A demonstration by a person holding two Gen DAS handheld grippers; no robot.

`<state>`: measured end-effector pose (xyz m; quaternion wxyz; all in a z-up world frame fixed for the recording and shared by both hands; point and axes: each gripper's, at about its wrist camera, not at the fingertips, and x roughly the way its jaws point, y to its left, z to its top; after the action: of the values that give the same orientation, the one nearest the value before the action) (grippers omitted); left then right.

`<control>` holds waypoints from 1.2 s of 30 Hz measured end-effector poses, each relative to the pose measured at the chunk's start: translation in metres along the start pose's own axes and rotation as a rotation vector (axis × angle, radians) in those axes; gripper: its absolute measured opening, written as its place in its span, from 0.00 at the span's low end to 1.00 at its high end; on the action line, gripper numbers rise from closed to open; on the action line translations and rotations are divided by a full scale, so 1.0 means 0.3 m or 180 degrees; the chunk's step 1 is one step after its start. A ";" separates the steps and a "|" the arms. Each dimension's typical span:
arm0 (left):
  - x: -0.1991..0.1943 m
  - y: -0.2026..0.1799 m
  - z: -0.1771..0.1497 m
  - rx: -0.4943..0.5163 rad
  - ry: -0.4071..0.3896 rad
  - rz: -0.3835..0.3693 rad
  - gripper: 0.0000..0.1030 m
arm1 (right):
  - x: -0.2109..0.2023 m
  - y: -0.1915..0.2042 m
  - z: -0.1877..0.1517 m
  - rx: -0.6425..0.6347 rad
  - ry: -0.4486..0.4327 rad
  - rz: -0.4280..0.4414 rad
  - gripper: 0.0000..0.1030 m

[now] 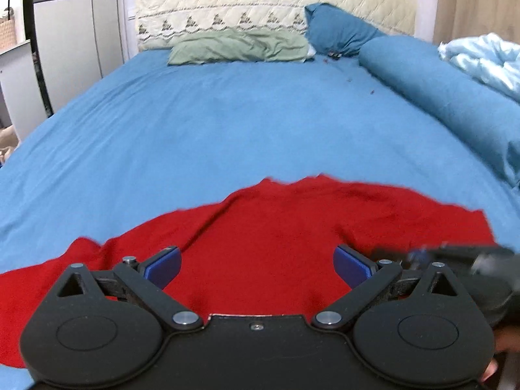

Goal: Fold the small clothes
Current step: 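Carry the sleeve across the sweater body with the right tool and release, then close the left tool on the other sleeve of the sweater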

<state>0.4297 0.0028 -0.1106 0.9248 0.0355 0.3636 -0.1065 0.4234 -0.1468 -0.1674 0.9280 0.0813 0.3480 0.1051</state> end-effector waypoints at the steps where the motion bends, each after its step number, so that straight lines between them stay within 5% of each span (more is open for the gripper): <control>1: 0.005 0.008 -0.013 0.0017 0.0035 -0.0001 0.99 | 0.017 0.005 -0.041 0.0010 0.0028 -0.0036 0.20; 5: 0.015 0.001 -0.039 0.0046 0.0162 -0.0220 0.99 | -0.007 -0.002 -0.087 0.0010 -0.0041 -0.0022 0.33; 7: 0.012 -0.031 -0.040 0.0136 0.0166 -0.0276 0.99 | -0.058 -0.007 -0.096 -0.0041 -0.0028 -0.0011 0.51; 9: 0.017 -0.078 -0.028 0.0323 0.0132 -0.0310 0.99 | -0.123 -0.016 -0.112 -0.0122 -0.0066 -0.0119 0.80; 15: 0.078 -0.289 -0.039 0.0867 0.0158 -0.0525 0.94 | -0.296 -0.136 -0.141 -0.0029 0.0185 -0.0580 0.82; 20: 0.203 -0.417 -0.040 0.1129 0.0231 -0.0487 0.66 | -0.437 -0.217 -0.178 -0.0037 0.0073 -0.0750 0.85; 24: 0.277 -0.441 -0.047 0.1085 0.0322 -0.0431 0.60 | -0.468 -0.289 -0.192 0.0126 0.0117 -0.0864 0.85; 26: 0.278 -0.438 -0.043 0.1056 0.0290 -0.0445 0.36 | -0.466 -0.323 -0.179 0.0245 0.0111 -0.0824 0.85; 29: 0.273 -0.397 -0.023 0.0754 0.0287 -0.0494 0.08 | -0.483 -0.360 -0.193 0.0421 0.0062 -0.0774 0.85; 36: 0.229 -0.097 -0.080 -0.0836 0.0122 -0.0806 0.07 | -0.499 -0.388 -0.197 0.0652 -0.0060 -0.0781 0.85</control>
<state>0.4564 -0.0340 -0.1745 0.8936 -0.1295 0.3935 -0.1729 0.2903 -0.2921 -0.1433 0.9240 0.1333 0.3555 -0.0459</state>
